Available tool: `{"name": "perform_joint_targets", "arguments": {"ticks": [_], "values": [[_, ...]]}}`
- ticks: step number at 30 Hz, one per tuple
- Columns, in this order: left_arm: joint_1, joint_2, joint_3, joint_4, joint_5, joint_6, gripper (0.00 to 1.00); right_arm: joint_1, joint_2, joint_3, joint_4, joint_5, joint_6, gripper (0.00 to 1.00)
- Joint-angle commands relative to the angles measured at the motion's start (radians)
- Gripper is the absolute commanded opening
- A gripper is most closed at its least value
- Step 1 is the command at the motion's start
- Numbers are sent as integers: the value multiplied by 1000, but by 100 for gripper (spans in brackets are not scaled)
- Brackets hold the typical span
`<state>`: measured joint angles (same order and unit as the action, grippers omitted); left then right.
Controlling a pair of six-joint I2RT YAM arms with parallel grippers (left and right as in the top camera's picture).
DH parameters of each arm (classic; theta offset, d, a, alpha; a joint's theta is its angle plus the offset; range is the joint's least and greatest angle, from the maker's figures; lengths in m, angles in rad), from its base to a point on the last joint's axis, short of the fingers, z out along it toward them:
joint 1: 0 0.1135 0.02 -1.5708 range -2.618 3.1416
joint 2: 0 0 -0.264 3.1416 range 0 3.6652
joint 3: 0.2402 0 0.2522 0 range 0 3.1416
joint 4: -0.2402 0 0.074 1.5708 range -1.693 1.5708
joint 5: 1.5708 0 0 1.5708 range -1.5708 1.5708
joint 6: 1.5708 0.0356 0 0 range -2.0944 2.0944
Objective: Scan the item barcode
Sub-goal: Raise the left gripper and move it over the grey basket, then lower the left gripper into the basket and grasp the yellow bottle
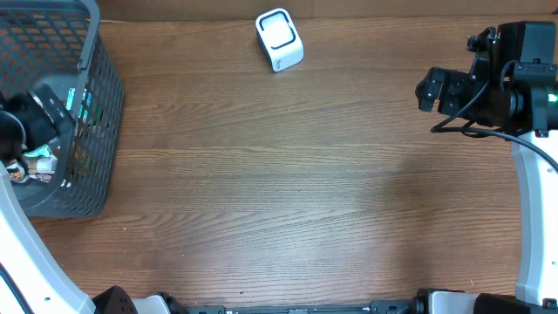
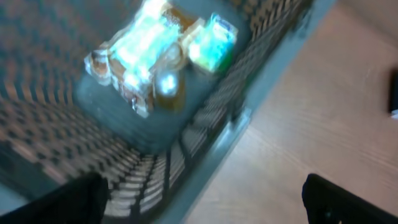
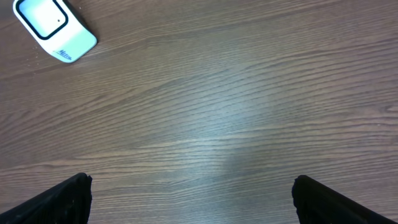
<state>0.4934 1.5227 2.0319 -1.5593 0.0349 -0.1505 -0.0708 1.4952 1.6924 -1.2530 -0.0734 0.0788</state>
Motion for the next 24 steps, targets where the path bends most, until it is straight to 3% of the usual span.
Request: {"name": "perform_joint_targets", "arguments": {"ticks": [1,9,24], "values": [[2,-2,16,-61,24,-39,99,-2,-13,22,2,13,3,100],[2,0,17,-85,74,-117,99,-2,-13,22,2,13,3,100],[2,2,17,-56,33,-116,99,-2,-13,22,2,13,3,100]]}}
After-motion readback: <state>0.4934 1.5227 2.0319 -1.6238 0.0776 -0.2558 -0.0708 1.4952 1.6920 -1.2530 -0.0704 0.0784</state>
